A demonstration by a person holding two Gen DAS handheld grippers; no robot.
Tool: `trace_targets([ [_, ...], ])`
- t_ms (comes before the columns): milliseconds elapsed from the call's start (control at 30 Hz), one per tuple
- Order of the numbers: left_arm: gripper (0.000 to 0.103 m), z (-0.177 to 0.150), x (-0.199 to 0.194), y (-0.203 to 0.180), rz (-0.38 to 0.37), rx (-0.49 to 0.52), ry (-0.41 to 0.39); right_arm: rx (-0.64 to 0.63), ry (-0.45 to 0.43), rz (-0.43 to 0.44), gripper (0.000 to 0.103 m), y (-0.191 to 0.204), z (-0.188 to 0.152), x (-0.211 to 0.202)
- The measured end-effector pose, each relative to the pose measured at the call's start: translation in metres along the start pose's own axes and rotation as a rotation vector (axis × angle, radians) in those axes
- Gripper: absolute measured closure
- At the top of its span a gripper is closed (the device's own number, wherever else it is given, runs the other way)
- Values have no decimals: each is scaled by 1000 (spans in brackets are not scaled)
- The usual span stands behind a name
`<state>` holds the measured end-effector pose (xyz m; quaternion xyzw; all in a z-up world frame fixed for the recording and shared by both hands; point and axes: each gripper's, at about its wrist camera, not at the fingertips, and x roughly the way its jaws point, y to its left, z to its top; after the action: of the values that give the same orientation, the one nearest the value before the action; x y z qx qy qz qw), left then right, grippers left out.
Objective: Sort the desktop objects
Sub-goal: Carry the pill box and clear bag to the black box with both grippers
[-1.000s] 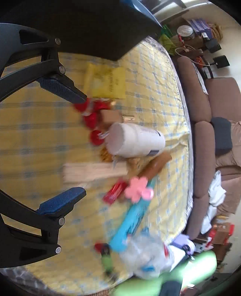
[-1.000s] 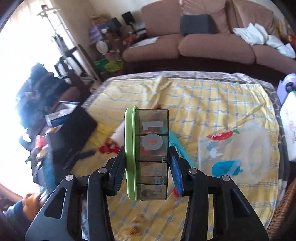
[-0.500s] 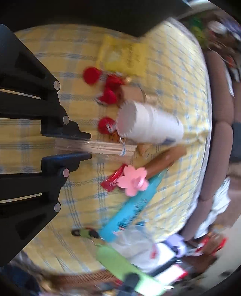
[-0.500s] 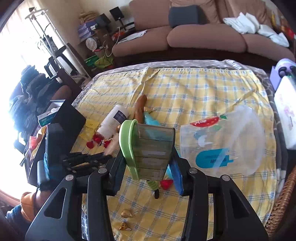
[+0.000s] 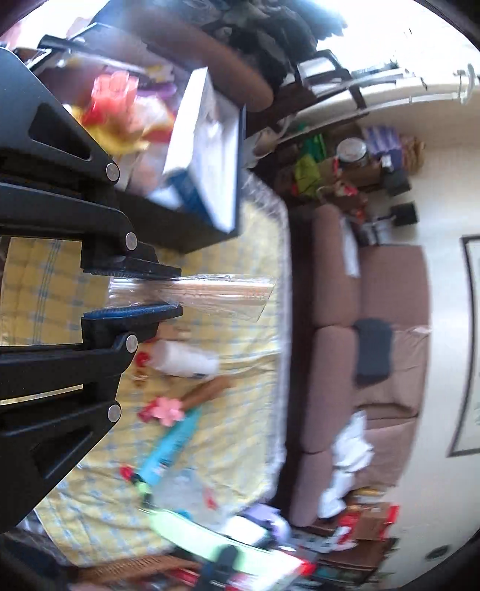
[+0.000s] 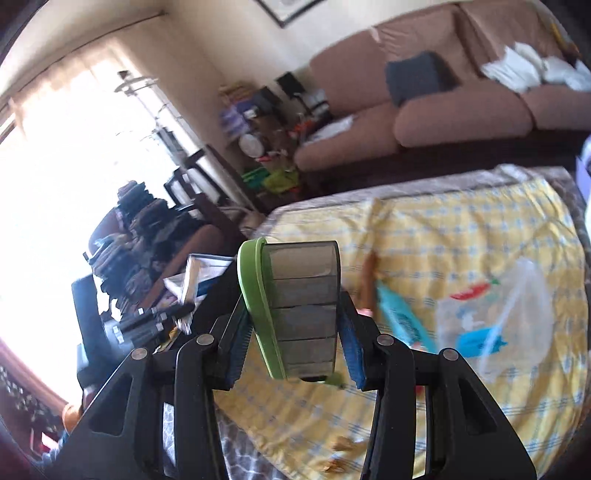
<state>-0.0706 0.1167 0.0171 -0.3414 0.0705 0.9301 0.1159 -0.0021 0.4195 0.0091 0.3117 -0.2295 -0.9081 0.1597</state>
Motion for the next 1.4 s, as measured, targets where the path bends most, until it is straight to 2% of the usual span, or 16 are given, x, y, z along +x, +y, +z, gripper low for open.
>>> trace_targets([
  [67,91,6,-19,15,11,-16,-40,-57,-20,-45,62,23,-2,-2],
  [167,91,11,-40,36,38,-32,-89,-129,-41,-210,62,56,-19,8],
  [200,91,11,-47,46,50,-42,-104,-132,-30,-231,62,64,-27,16],
  [300,91,15,-61,77,80,-99,-125,-75,-22,-167,62,78,-55,36],
  [433,91,18,-76,113,51,-197,-140,16,12,-151,62,95,-69,65],
  [467,91,19,-79,117,67,-189,-140,12,22,-151,62,101,-66,71],
  [567,91,21,-92,129,205,-125,-156,-43,47,-144,62,143,-49,76],
  [733,91,22,-116,174,230,-204,-183,-214,-78,-197,62,260,13,48],
  [867,91,12,-121,216,299,-266,-176,-166,-166,-189,62,327,51,23],
  [967,91,-8,-121,256,300,-366,-131,-131,-180,-160,61,361,53,23],
  [1067,91,-25,-127,283,296,-437,-111,-174,-144,-124,61,384,26,47],
  [1200,91,-39,-135,303,276,-485,-115,-206,-31,-9,62,394,-14,108],
  [1267,91,-39,-131,309,266,-491,-105,-199,63,-19,62,394,-30,143],
  [1400,91,-40,-112,306,226,-489,-80,-193,115,8,63,387,-46,174],
])
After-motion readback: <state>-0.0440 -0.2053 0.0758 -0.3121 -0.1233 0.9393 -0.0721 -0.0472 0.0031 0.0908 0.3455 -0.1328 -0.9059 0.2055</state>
